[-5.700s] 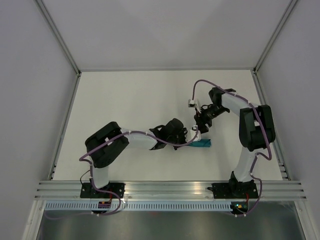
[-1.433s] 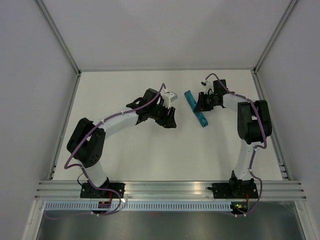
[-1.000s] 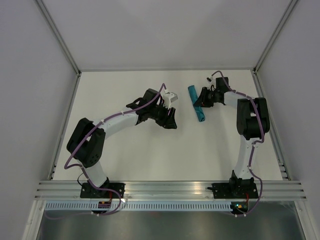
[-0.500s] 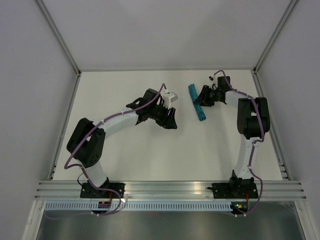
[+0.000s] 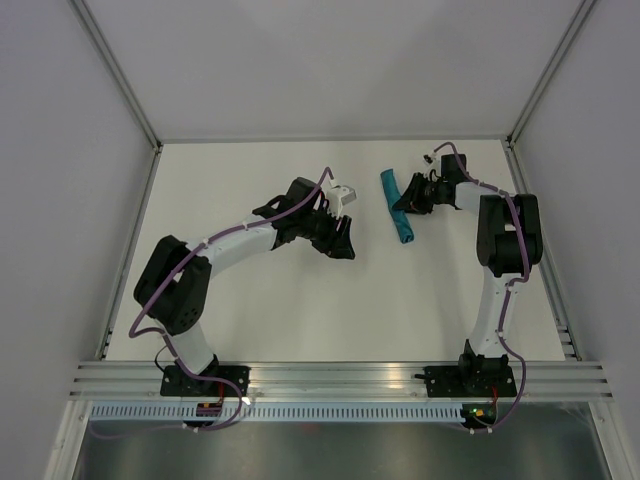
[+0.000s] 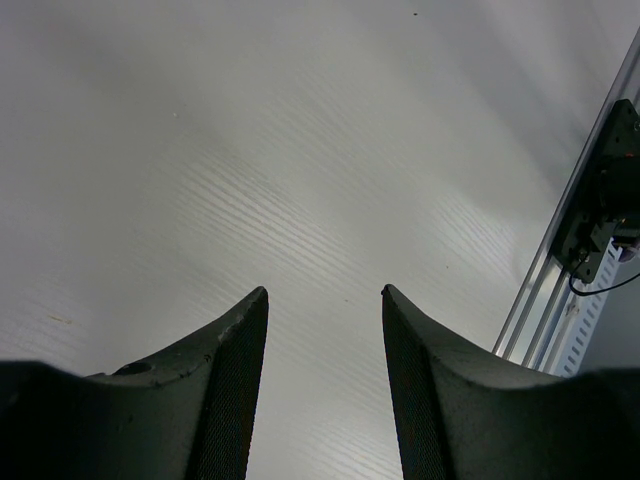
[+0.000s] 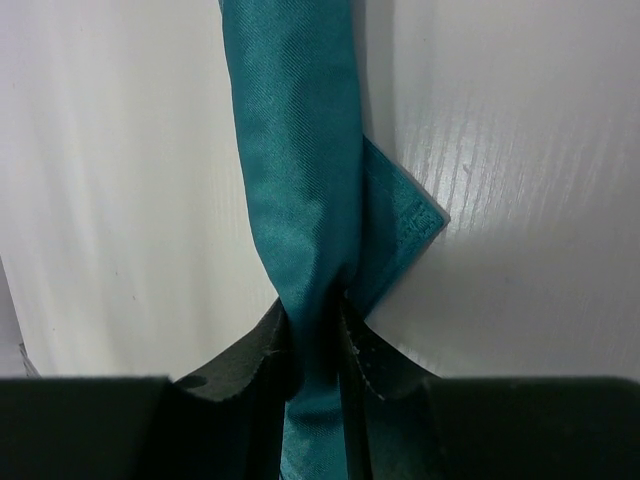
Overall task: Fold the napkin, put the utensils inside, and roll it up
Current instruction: Roll the napkin with the utensil
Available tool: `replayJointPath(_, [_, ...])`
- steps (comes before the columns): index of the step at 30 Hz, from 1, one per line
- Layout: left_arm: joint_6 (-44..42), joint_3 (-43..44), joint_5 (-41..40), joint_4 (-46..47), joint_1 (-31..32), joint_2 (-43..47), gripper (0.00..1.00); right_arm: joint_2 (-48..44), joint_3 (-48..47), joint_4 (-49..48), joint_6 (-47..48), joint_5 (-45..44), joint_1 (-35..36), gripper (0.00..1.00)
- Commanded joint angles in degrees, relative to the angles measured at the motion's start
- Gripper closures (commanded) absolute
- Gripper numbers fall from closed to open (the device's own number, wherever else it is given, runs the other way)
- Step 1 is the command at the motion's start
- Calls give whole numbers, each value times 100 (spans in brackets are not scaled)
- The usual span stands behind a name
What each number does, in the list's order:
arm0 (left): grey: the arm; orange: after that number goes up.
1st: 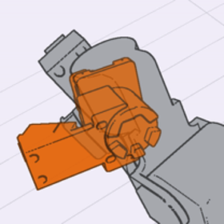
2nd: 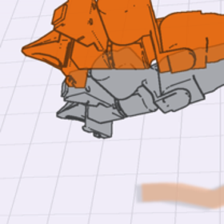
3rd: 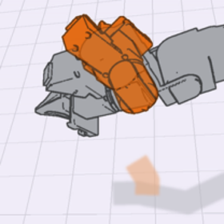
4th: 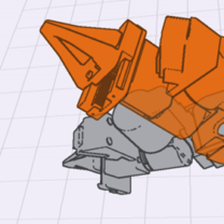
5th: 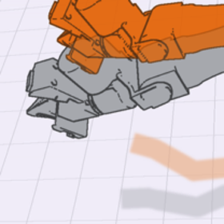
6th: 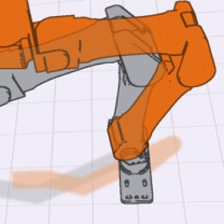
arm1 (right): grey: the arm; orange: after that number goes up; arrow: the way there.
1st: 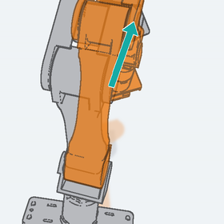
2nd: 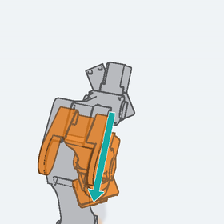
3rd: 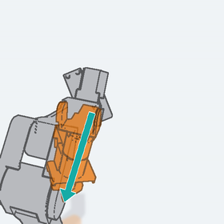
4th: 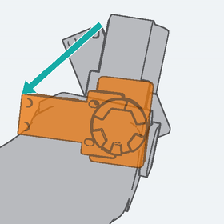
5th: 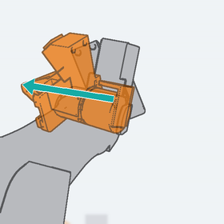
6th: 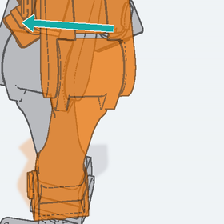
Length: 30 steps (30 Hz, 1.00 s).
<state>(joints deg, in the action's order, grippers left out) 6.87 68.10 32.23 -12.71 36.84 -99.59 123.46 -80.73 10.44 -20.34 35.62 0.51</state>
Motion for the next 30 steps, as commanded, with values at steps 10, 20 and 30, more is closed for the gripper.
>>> replayJointPath(10, [271, 283, 301, 41, 16, -131, 45, 55, -382, 880, -190, -37, -192, 65])
replayJointPath(20, [218, 257, 337, 23, 16, -131, 45, -15, -444, 890, -260, 165, -192, 61])
replayJointPath(30, [209, 266, 372, 23, 25, -219, 45, -120, -488, 881, -278, 385, -201, 60])
